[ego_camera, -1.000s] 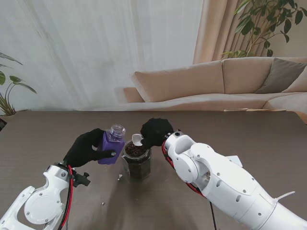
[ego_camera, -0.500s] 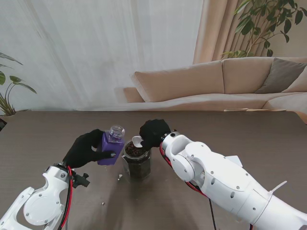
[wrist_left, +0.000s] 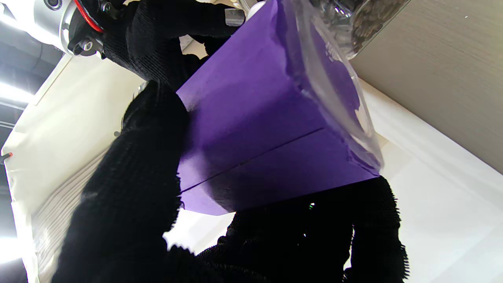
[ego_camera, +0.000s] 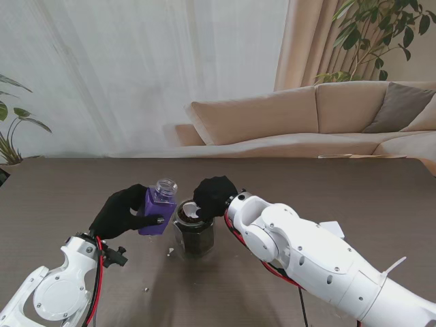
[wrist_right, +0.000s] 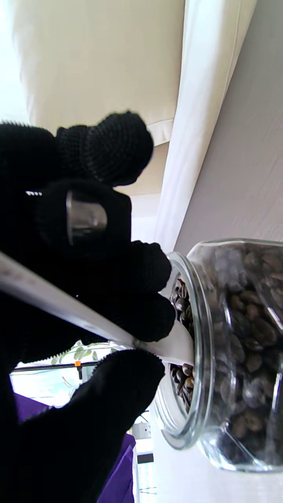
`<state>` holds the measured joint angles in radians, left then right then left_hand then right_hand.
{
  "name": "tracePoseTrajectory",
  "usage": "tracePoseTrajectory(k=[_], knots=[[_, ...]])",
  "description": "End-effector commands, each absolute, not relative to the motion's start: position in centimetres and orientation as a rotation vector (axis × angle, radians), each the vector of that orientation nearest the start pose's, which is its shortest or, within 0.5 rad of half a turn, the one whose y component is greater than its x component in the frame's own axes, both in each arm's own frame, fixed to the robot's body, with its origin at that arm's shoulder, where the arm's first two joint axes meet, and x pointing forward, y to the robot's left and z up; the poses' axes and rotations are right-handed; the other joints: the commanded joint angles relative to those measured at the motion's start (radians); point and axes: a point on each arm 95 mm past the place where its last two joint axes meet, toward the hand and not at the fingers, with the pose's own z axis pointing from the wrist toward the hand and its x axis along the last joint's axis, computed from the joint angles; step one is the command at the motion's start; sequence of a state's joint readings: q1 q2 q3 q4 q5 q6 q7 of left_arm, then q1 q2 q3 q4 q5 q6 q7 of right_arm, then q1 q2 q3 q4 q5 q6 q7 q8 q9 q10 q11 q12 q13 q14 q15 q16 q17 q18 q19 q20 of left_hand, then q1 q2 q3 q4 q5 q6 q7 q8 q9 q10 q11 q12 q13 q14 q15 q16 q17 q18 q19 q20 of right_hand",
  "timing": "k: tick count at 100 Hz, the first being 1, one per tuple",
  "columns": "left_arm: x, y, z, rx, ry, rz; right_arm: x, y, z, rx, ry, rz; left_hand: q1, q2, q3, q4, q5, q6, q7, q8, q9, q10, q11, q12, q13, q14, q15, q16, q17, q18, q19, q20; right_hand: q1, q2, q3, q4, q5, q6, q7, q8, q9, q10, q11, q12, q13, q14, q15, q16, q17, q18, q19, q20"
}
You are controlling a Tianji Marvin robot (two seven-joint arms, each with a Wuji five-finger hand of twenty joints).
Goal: Portion coffee beans from the glass jar into the coffee jar
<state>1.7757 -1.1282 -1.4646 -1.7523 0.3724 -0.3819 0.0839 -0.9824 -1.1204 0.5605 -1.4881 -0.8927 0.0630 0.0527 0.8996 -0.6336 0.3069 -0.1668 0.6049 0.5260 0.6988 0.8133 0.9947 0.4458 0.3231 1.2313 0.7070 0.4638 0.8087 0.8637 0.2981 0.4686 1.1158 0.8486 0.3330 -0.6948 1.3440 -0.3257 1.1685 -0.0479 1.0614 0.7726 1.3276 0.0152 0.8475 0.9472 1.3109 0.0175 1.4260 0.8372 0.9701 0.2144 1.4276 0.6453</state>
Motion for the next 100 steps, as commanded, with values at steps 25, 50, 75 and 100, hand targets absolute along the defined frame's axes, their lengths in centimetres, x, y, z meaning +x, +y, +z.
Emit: tracePoseTrajectory(k=[25,50,75,100], knots=[[35.70,3.78,-27.95,-1.482,0.982,-2.215,44.27,17.83,-27.21,0.890,1.909,1.605,0.201,0.145,0.320,0.075,0.072,-0.036,0.400,0.074,0.071,-0.076,0.071,0.020,0.023,0.040,0.004,0.012,-0.028,-0.054,0.054,0.032,-0.016,0.034,0.007,0.000,-0.025,-0.016,0.010,0.010,0.011,0.031,0.033,0.002,0.011,-0.143,0.000,-0.004,0.010,-0.022,-0.010,0.017],[35.82,3.75,-28.09,-1.485,0.985,-2.216,44.74,17.99,-27.07,1.062,1.876,1.575,0.201,0.145,0.319,0.075,0.072,-0.037,0.401,0.075,0.072,-0.075,0.071,0.020,0.022,0.040,0.004,0.012,-0.028,-0.055,0.055,0.033,-0.010,0.030,0.003,0.000,-0.031,-0.009,0.010,0.009,0.006,0.038,0.031,0.001,0.011,-0.138,-0.003,-0.005,0.006,-0.019,-0.013,0.017],[35.84,3.66,-28.24,-1.493,0.982,-2.210,44.81,17.90,-26.50,1.179,1.856,1.564,0.200,0.145,0.319,0.075,0.073,-0.038,0.400,0.075,0.072,-0.075,0.071,0.019,0.023,0.041,0.004,0.012,-0.028,-0.053,0.055,0.033,-0.006,0.029,0.000,0.001,-0.033,0.003,0.013,0.003,0.006,0.045,0.032,-0.001,0.011,-0.128,-0.002,-0.006,0.002,-0.009,-0.016,0.018],[35.88,3.68,-28.22,-1.491,0.980,-2.211,44.91,17.87,-26.40,1.251,1.831,1.574,0.199,0.144,0.320,0.075,0.073,-0.040,0.401,0.075,0.073,-0.077,0.071,0.019,0.023,0.039,0.004,0.012,-0.027,-0.054,0.056,0.034,-0.001,0.026,0.002,0.003,-0.028,0.008,0.016,-0.002,0.011,0.048,0.032,-0.004,0.011,-0.127,0.001,-0.005,0.004,-0.006,-0.014,0.019]])
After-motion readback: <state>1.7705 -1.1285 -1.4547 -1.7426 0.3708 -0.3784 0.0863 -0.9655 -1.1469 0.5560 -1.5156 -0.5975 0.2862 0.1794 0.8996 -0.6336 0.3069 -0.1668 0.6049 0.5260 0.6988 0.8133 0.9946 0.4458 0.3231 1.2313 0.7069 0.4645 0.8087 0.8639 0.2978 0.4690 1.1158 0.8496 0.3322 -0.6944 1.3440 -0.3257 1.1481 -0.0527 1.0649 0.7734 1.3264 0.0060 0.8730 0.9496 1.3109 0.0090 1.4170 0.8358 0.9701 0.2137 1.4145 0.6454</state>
